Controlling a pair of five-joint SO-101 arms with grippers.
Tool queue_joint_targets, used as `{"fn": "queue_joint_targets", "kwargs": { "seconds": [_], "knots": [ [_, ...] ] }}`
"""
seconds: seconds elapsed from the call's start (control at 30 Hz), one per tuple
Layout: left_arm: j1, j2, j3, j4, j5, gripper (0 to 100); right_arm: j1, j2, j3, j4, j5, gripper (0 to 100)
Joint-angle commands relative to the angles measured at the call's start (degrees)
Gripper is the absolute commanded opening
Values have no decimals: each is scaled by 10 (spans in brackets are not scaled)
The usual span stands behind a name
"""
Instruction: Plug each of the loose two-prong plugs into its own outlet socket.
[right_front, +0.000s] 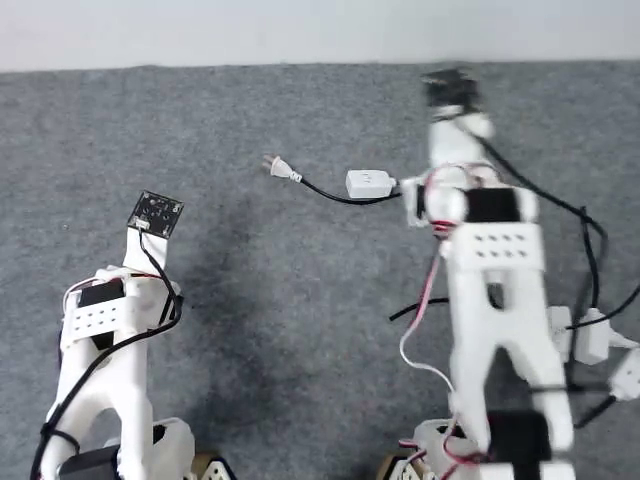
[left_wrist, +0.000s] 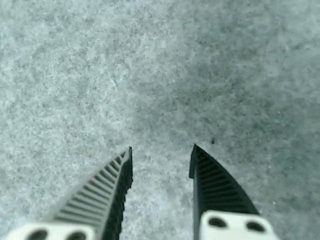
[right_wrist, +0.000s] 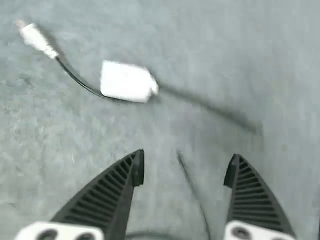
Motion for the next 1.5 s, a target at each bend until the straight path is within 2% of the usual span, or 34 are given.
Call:
{"fn": "queue_joint_targets", "kwargs": {
  "seconds": [0.0, 0.07, 0.13, 0.67, 0.9, 0.97, 1.07, 1.13, 1.2, 1.33, 1.47],
  "knots": [
    [4, -16, -5, -4, -8, 176, -37, 73, -24, -51, 207, 255],
    [4, -16, -5, -4, -8, 176, -41, 130, -62, -50, 276, 255],
    [4, -16, -5, -4, -8, 176, -40, 189, -113, -50, 306, 255],
    [4, -16, -5, -3, -24, 176, -53, 649, -536, -48, 423, 253],
    [4, -16, -5, -2, -24, 176, -67, 807, -708, 30, 477, 248],
    [4, -16, -5, -2, -24, 176, -66, 845, -763, 51, 491, 192],
    [4, -16, -5, -2, -24, 176, -65, 892, -860, 94, 498, 0],
    [4, -16, -5, -2, -24, 176, -64, 913, -922, 135, 498, 43],
    [4, -16, -5, -2, -24, 176, -64, 924, -984, 192, 498, 2],
    [3, -16, -5, -3, -24, 176, -67, 923, -1119, 342, 498, 10],
    [3, -16, -6, -4, -24, 176, -84, 829, -1107, 456, 490, 9]
  ]
}}
